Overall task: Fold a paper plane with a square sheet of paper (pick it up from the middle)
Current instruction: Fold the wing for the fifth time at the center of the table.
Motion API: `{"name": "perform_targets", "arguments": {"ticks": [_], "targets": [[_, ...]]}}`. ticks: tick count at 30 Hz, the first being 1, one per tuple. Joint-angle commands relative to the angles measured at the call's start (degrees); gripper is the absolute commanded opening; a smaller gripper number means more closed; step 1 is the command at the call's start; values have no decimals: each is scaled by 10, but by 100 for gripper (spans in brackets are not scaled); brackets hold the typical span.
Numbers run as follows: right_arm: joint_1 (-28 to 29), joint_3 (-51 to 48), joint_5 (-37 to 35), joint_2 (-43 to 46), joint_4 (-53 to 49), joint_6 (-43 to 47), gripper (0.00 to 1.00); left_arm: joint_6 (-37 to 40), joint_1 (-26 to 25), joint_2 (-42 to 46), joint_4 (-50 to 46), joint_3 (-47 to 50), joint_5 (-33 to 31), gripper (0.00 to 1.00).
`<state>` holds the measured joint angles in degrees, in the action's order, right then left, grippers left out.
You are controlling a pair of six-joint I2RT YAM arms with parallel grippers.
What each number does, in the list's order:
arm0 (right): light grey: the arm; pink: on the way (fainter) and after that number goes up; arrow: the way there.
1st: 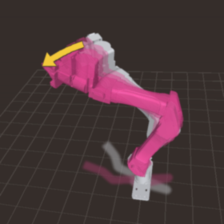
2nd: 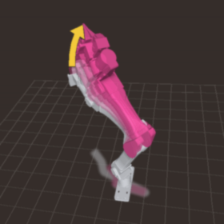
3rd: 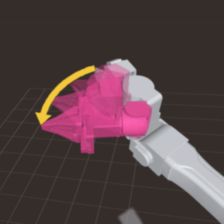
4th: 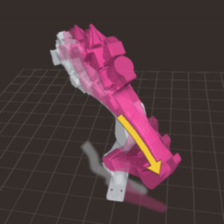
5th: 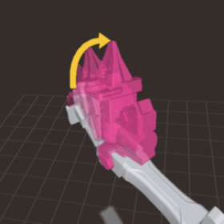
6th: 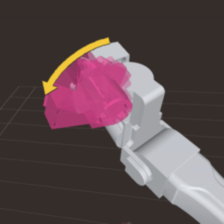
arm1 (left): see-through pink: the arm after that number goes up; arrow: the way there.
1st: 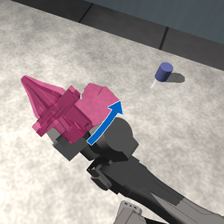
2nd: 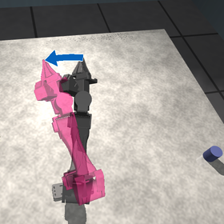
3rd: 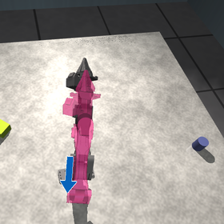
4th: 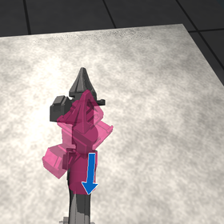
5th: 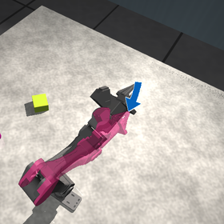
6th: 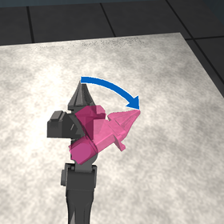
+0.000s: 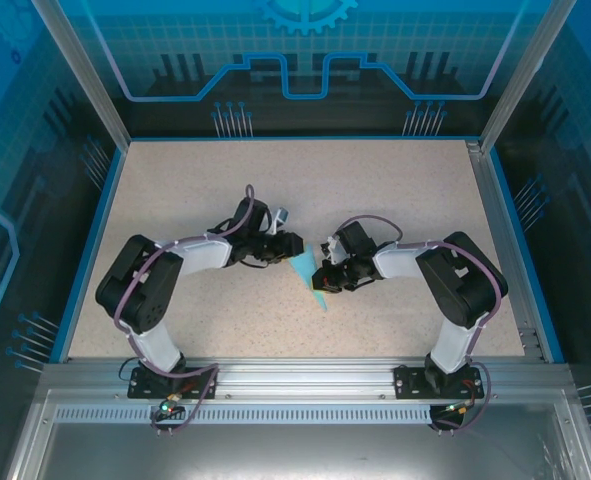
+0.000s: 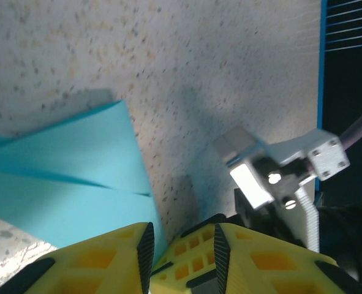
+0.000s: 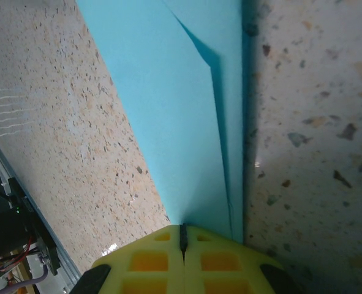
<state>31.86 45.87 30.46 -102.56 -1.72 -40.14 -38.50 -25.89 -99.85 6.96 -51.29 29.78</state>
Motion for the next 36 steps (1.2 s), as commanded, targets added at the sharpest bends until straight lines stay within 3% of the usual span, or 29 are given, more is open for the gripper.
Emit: {"name": "perform_targets", "arguments": {"ticks": [1,12,36], "targets": [[10,-24,-36,-24,-48,-5,3,-23,-13,-17,23,2,-9,35],[10,-32,-33,-2,-42,-4,4,-12,-16,-92,-6,-32,-38,31],[40,-145,-3,102,-70,25,9,-1,0,-119,-23,-31,-56,28]]}}
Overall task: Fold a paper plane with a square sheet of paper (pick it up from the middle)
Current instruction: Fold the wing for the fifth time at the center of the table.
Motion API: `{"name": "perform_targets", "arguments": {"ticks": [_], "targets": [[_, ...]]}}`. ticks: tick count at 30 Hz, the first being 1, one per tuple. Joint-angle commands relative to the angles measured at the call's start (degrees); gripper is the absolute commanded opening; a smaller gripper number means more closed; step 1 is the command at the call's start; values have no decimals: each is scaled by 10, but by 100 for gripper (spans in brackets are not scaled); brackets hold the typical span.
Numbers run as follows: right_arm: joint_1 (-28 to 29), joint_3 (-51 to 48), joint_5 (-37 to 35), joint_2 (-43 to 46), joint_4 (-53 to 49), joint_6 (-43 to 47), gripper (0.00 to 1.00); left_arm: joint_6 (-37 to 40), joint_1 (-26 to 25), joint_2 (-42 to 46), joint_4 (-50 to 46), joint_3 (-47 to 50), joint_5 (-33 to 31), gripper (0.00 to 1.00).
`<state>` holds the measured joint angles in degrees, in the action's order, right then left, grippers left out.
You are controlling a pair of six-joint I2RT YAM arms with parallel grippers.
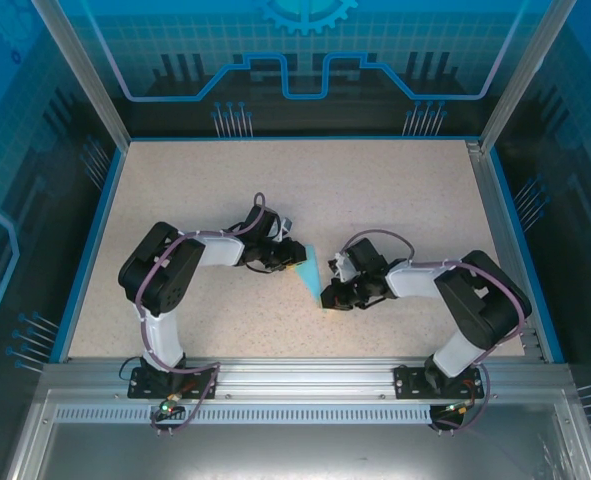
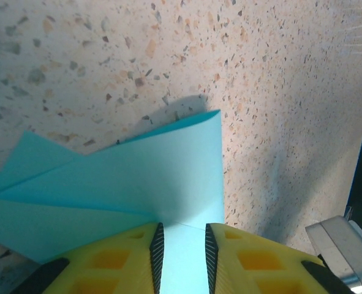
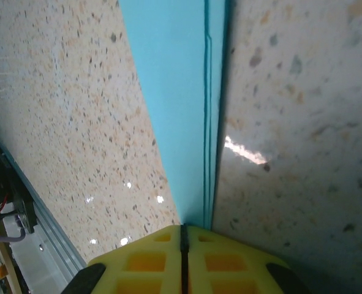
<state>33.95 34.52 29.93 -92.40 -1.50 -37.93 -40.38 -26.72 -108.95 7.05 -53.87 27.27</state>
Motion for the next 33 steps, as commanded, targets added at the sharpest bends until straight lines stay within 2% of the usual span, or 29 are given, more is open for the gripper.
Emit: {"name": "perform_targets", "arguments": {"ticks": [1,14,17,20,26,29,33], "targets": [[21,-35,2,6,-75,3,9,18,8,-28,-24,-5,-29,28],[21,-39,-23,64,-119,6,9,28,8,-28,-36,-11,-30,28],[21,-35,-74,117,-123,-10,10,30,7,-26,-32,-5,-29,28],[18,-22,-119,156,-125,-14,15,30,7,-25,-27,0,-26,28],[15,45,-121,117,-130,-11,15,28,7,-17,-22,-7,-10,30],[13,59,-170,92,-136,-36,15,29,6,3,-43,-19,-13,35],[11,60,-230,91,-152,-58,17,56,4,54,-123,-54,-44,43]]}}
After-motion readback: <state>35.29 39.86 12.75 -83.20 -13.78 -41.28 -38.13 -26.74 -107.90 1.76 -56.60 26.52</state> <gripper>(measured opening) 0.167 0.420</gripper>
